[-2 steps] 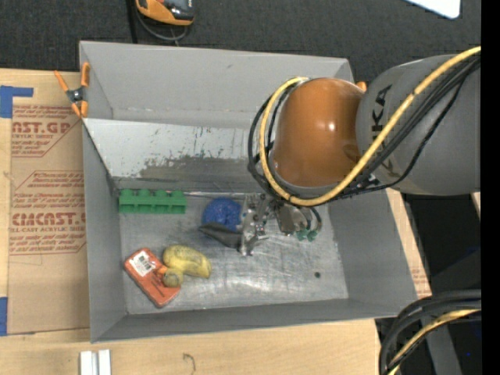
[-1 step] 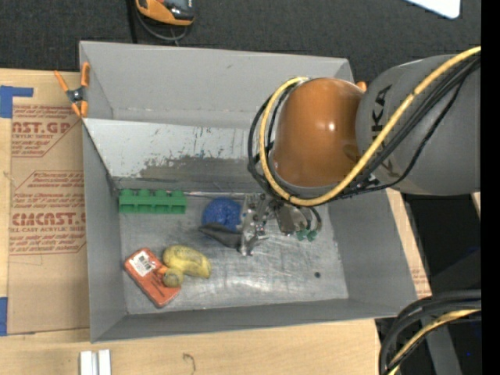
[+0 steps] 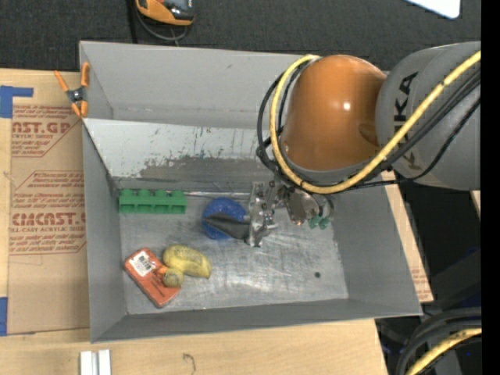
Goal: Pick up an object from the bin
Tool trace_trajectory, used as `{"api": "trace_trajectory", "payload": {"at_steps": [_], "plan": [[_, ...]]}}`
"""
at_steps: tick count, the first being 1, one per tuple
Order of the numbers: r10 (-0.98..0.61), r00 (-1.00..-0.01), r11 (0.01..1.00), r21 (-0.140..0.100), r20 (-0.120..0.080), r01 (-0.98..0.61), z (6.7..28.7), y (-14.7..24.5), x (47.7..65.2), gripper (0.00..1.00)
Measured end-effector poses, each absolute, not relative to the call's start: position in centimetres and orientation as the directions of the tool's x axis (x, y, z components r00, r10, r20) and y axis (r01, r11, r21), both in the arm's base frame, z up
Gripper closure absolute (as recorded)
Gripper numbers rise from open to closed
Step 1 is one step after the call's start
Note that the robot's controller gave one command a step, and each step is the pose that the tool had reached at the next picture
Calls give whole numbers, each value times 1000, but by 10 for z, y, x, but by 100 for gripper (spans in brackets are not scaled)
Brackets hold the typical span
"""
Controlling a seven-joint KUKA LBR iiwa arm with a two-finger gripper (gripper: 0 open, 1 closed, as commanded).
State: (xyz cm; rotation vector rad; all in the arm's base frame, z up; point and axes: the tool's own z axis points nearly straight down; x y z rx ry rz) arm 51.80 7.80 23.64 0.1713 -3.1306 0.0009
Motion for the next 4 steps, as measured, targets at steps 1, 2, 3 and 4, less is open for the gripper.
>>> {"api": "trace_trajectory", "payload": {"at_steps": [1, 2, 3, 4], "plan": [[-99, -995, 995, 0, -8, -99, 268, 79, 521, 100], [-74, -997, 997, 1, -4, -74, 238, 85, 516, 100], [-71, -997, 997, 1, -2, -71, 231, 87, 513, 100], [-195, -981, 981, 1, -3, -195, 212, 80, 529, 100]]}}
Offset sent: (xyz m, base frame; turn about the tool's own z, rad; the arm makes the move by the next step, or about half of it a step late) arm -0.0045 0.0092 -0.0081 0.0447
